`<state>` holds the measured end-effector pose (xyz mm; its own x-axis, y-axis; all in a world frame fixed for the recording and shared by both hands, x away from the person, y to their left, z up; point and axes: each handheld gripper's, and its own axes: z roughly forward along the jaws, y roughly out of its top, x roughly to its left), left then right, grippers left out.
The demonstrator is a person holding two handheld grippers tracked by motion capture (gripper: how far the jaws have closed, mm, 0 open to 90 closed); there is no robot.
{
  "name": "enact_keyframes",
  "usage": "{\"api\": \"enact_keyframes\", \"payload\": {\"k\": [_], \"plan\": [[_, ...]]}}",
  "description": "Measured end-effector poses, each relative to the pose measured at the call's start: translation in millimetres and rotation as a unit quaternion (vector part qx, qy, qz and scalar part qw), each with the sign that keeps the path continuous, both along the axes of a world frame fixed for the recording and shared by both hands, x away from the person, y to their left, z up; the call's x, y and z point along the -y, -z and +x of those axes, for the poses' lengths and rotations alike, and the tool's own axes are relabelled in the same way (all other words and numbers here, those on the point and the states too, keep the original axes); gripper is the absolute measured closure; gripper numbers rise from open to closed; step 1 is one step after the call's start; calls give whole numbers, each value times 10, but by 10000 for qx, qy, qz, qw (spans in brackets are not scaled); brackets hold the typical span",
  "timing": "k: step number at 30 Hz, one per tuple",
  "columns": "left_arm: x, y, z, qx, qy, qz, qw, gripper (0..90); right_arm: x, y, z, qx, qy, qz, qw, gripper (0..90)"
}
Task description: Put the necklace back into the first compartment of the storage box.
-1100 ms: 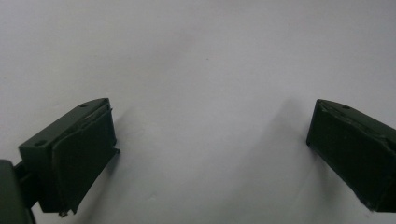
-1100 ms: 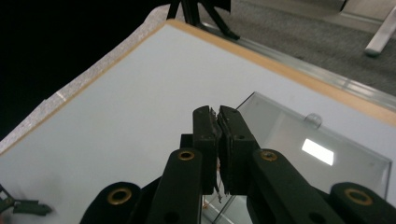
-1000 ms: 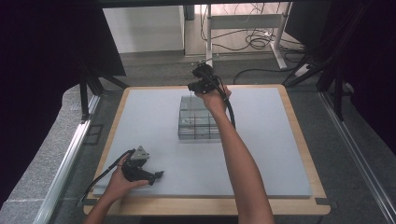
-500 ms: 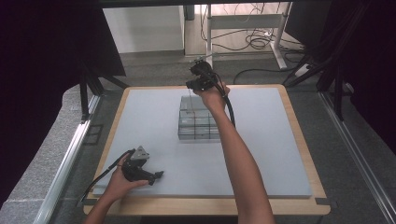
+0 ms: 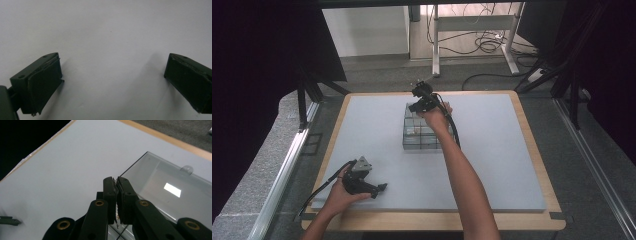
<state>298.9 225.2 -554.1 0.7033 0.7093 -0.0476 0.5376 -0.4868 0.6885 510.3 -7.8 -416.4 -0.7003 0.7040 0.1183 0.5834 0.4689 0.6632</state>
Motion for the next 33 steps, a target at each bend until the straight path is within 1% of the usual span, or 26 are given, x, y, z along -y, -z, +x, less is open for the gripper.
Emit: {"api": "enact_keyframes", "payload": {"k": [1,2,3,4,5,6,7,8,12,13,14,15,19,20,21,24,26,28,29,31,33], "plan": [[0,0,0,0,0,0,10000,12,0,0,0,0,0,0,10000,841],[0,0,0,0,1,-1,10000,12,-6,86,8,-88,-1,-11,10000,842],[-1,-1,0,-2,3,7,10000,12,-6,86,8,-88,-1,-11,10000,842],[-2,-1,1,-1,10,17,10000,12,-10,166,16,-167,-2,-11,9999,841],[-2,-1,1,-1,10,17,10000,12,-10,166,16,-167,-2,-11,9999,841],[-2,-2,-1,-11,12,12,10000,12,-19,254,25,-259,18,-23,9997,840],[-2,-2,-1,-11,12,12,10000,12,-19,254,25,-259,18,-23,9997,840],[-1,-1,0,-5,12,5,10000,12,-27,331,34,-319,7,-58,9995,840],[-1,-2,-1,-4,11,11,10000,12,-44,482,45,-436,30,-96,9990,840],[-1,-2,-1,-4,11,11,10000,12,-44,482,45,-436,30,-96,9990,840],[-1,-2,0,-4,12,12,10000,12,-46,529,48,-480,44,-117,9988,840],[-1,-1,-1,-3,12,4,10000,12,-49,623,57,-552,63,-158,9983,840],[-1,-1,-1,-6,11,0,10000,12,-41,750,74,-669,93,-210,9975,838],[-1,-1,0,-6,12,2,10000,12,-32,767,79,-668,66,-248,9974,835],[-1,-1,0,-6,12,2,10000,12,-35,775,77,-690,97,-221,9973,824],[-1,-1,0,-5,12,0,10000,12,-29,776,76,-699,59,-251,9972,717],[-1,-1,0,-6,13,2,10000,12,-30,762,65,-659,27,-294,9974,673],[-1,-1,0,-7,13,1,10000,12,-19,738,53,-621,28,-254,9977,644],[-1,-1,0,-7,13,1,10000,12,-19,738,53,-621,28,-254,9977,644],[-1,-1,0,-5,17,3,10000,12,-4,707,35,-599,41,-167,9981,608],[-1,-1,0,-6,17,2,10000,12,12,685,23,-643,35,-66,9979,585]]}}
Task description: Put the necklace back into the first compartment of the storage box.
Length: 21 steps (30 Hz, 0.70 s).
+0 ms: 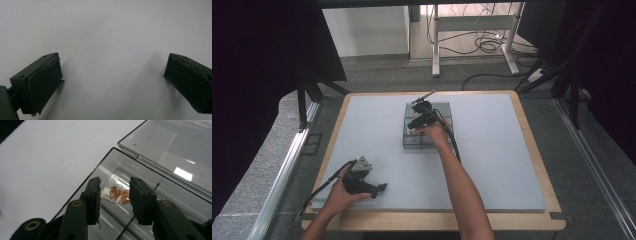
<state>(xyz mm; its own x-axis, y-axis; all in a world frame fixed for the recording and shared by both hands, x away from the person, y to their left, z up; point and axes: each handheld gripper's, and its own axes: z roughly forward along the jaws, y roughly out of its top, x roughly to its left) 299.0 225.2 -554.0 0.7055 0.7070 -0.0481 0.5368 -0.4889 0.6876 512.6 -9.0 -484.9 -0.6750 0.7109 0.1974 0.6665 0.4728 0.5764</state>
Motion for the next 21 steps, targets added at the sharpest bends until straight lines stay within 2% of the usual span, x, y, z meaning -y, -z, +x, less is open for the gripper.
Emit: {"api": "enact_keyframes", "payload": {"k": [6,12,13,19,20,21], "plan": [[-2,0,1,-2,5,9,10000,12,98,-62,-125,-52,-91,164,9998,506],[-2,1,3,0,11,5,10000,11,356,-184,-370,132,-157,355,9992,463],[-2,1,3,0,12,7,10000,11,356,-184,-370,132,-157,355,9992,463],[-1,0,1,2,7,6,10000,11,782,-260,-801,431,-183,536,9975,428],[-1,0,1,2,7,6,10000,12,782,-260,-801,431,-183,536,9975,428],[-1,0,1,2,6,6,10000,11,935,-264,-959,512,-182,587,9968,413]]}}
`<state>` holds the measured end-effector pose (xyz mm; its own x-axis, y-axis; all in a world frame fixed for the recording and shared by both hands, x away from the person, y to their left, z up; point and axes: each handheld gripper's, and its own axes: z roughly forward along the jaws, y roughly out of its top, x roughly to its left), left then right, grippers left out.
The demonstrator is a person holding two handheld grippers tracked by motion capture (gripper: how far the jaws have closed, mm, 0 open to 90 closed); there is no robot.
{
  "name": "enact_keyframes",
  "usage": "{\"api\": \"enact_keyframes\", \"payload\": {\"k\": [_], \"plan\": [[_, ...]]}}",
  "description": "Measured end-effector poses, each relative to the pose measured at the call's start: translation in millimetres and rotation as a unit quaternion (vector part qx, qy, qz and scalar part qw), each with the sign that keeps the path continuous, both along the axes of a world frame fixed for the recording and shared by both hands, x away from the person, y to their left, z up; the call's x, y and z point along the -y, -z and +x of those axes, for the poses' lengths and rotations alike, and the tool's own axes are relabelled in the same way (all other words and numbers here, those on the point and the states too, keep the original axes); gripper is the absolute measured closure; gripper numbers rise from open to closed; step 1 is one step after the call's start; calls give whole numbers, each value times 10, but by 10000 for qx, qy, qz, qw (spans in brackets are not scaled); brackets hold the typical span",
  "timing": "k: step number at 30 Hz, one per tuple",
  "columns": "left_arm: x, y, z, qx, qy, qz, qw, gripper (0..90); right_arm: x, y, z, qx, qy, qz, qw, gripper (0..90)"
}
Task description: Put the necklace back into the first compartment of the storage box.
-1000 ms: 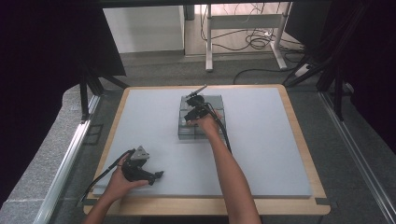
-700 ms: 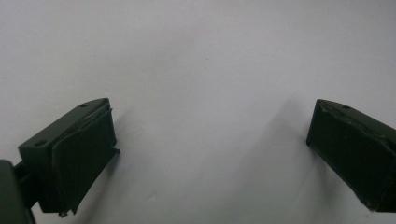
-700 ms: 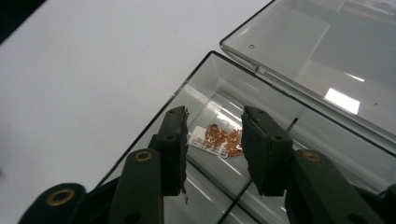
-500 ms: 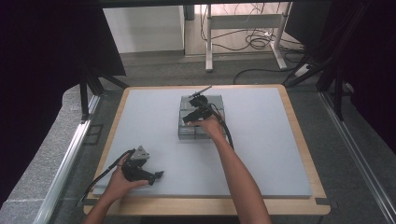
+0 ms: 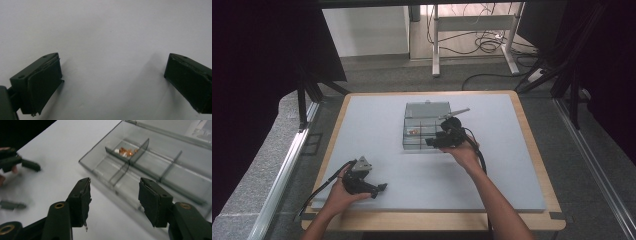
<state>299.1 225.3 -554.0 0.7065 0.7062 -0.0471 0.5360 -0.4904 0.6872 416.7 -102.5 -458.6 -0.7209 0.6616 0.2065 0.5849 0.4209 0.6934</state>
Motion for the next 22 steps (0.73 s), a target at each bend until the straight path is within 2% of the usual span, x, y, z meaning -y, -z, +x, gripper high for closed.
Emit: {"api": "enact_keyframes", "payload": {"k": [5,10,11,12,16,20,22], "plan": [[-1,1,1,2,1,-2,10000,11,368,23,-343,209,59,115,9997,374],[-1,1,1,0,2,-5,10000,11,748,65,-614,332,267,375,9984,359],[-1,1,1,0,2,-5,10000,11,748,65,-614,332,267,375,9984,359],[-1,1,1,2,1,-4,10000,12,861,78,-669,380,318,384,9980,351],[-1,1,2,3,4,-5,10000,11,1004,96,-716,467,420,465,9969,333],[-1,1,2,4,2,-6,10000,11,1064,77,-712,583,520,682,9946,298],[-1,1,2,2,4,-5,10000,11,1095,74,-722,742,573,644,9935,283]]}}
